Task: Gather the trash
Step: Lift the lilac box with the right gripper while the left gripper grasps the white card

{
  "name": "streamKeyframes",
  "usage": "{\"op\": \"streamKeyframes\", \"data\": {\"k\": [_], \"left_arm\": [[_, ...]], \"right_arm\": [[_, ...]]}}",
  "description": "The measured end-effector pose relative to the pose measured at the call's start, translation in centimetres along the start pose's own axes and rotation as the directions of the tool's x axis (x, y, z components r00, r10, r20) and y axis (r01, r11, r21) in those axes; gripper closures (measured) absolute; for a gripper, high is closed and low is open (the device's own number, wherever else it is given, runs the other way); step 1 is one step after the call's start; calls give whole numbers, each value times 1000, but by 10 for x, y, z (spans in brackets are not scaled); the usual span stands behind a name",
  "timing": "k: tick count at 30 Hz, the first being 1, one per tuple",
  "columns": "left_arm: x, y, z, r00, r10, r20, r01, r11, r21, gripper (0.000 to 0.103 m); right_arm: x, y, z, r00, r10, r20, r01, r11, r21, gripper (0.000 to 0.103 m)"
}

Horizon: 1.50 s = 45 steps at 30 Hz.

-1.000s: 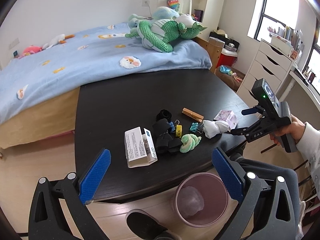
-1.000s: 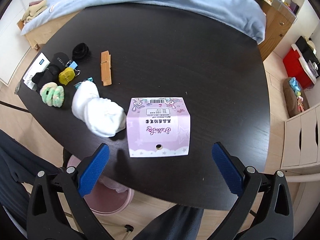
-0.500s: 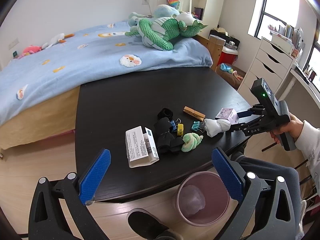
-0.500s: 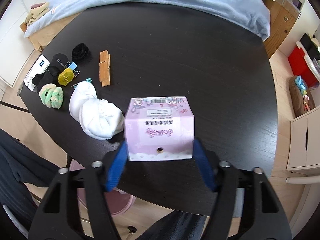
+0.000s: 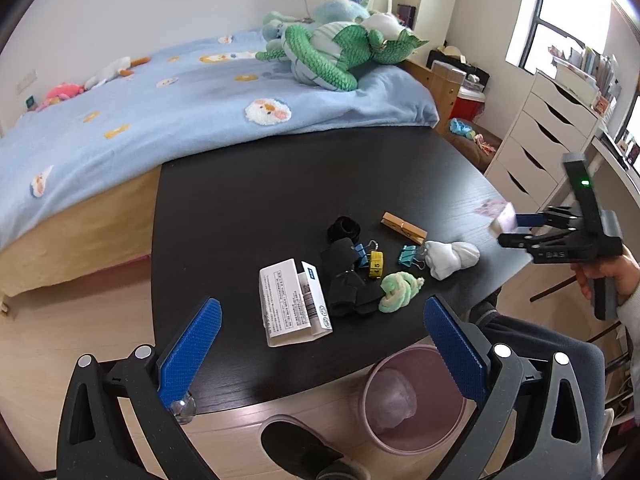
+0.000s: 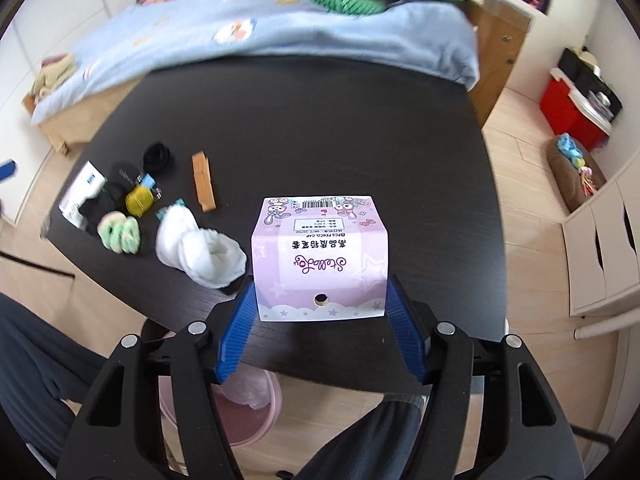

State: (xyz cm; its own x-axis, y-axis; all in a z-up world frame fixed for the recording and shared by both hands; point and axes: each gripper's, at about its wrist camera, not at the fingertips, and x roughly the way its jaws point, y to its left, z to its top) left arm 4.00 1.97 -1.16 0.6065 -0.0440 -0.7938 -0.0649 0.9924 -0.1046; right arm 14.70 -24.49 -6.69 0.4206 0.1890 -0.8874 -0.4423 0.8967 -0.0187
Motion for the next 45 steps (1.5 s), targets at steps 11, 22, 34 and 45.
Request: {"op": "streamKeyframes", "data": {"k": [11,22,34,45], "left_arm": [[67,34,18,971,-30,-237,-5,990,-143,6],[107,49,12,932,-107,-347,13,965,-261,10],[107,49,10,931,-130,-341,39,965,-260,55],[80,44,7,966,-71,-247,26,983,-182,72]], "right_arm": [[-39,21,4,997,21,75,-20,1000,-16,40],[-36,28,3,997,32,73,-30,999,-25,40],[-30,33,2,997,45,69,-43,999,-26,40],[-35,41,-3,994,56,92,-55,998,-21,40]]}}
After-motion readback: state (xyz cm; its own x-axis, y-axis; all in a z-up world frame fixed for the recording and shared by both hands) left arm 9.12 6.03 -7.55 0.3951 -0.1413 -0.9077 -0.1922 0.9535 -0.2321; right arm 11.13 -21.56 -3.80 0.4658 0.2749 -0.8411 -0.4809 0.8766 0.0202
